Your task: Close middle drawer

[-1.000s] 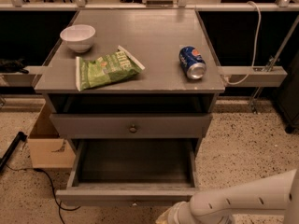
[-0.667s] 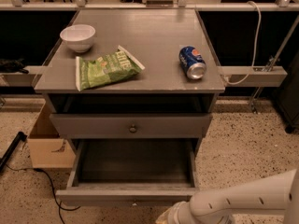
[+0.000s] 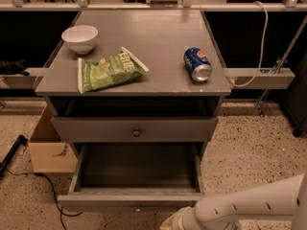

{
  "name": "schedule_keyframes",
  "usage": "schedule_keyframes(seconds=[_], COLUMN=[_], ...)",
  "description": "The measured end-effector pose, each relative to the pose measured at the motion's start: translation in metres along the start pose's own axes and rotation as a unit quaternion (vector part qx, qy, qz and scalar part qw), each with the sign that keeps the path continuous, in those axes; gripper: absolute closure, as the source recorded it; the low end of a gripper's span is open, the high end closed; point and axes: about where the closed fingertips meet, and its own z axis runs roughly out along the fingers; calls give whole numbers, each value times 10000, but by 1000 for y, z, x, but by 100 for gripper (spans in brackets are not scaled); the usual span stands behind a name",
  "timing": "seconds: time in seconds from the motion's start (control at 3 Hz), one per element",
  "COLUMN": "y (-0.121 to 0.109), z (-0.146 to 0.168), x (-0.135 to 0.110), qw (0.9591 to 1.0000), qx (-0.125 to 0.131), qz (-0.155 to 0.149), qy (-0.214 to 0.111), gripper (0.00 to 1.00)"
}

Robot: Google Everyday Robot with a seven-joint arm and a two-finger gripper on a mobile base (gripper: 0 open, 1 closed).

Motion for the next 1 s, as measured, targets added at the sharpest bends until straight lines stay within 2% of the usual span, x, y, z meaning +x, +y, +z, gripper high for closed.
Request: schedule_keyframes(seconds=[0.33, 0.67, 1.0], y=[-6, -26, -40], z=[-8, -4, 1], x=[1, -10, -19], qw=[9999, 9995, 9994], qx=[110, 254, 328], qz=[86, 145, 132], qy=[-74, -93, -69], gripper=[38, 15, 0])
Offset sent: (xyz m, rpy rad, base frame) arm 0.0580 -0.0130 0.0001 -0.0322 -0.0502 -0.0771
